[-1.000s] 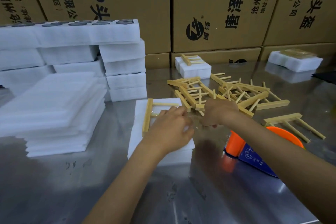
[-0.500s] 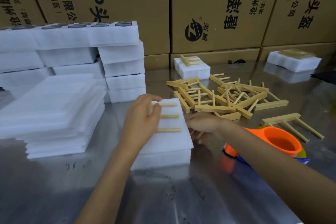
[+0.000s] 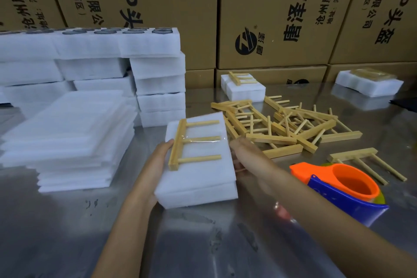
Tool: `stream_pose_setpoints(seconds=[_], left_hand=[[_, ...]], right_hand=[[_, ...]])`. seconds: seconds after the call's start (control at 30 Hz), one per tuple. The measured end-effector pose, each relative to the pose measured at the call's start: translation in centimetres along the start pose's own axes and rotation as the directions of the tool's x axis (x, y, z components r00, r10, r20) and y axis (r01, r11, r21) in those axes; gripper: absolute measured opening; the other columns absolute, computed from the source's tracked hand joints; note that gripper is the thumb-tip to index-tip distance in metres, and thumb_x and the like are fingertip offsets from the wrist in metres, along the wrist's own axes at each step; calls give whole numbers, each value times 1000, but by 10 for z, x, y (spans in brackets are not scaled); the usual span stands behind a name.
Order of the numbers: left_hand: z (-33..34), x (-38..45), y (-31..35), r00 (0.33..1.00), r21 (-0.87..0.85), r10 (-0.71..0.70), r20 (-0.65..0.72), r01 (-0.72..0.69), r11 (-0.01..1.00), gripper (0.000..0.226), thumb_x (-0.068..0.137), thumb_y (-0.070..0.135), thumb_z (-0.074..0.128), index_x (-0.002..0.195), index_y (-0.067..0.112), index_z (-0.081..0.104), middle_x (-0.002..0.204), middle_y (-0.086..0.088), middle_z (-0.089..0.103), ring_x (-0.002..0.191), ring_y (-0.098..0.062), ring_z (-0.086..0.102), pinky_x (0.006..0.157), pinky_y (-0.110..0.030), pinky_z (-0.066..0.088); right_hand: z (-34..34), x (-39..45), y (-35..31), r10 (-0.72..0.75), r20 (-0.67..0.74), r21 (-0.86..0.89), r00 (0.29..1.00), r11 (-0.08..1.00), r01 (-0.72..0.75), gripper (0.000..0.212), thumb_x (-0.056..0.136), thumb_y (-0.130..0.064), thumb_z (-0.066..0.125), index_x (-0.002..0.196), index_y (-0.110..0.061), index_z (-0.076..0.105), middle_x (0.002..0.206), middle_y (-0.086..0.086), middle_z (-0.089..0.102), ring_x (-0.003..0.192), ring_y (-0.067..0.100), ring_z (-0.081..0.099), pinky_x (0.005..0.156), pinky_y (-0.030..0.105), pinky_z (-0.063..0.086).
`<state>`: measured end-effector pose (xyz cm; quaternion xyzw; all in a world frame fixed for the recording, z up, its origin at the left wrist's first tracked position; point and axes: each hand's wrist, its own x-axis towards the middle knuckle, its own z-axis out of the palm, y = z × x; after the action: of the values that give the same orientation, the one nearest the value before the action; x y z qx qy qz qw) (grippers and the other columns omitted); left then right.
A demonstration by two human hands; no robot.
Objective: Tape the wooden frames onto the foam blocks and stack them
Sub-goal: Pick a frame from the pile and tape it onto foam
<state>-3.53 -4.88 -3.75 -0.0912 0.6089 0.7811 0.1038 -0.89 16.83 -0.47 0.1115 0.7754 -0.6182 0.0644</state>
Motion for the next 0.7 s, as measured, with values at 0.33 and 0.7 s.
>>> stream_pose_setpoints(seconds=[0.33, 0.7], left_hand=[[-10, -10, 0, 973, -459, 187, 135, -106, 882, 18, 80, 43, 72, 75, 30, 83, 87, 3, 78, 77, -14, 76, 58, -29, 60], [-1, -7, -2, 959, -595, 93, 268, 89, 799, 47, 101, 37, 51, 141, 12, 53, 123, -17, 69, 106, -37, 70, 75, -49, 59]], right_hand=[[8, -16, -51, -253, -74, 330, 965, 907, 263, 12, 100, -22, 55, 91, -15, 61, 79, 0, 65, 63, 12, 64, 56, 26, 52], [16, -12, -35, -39, -175, 265, 984, 961, 85, 11, 92, -13, 61, 95, -14, 71, 97, 8, 74, 83, 20, 68, 71, 31, 55]])
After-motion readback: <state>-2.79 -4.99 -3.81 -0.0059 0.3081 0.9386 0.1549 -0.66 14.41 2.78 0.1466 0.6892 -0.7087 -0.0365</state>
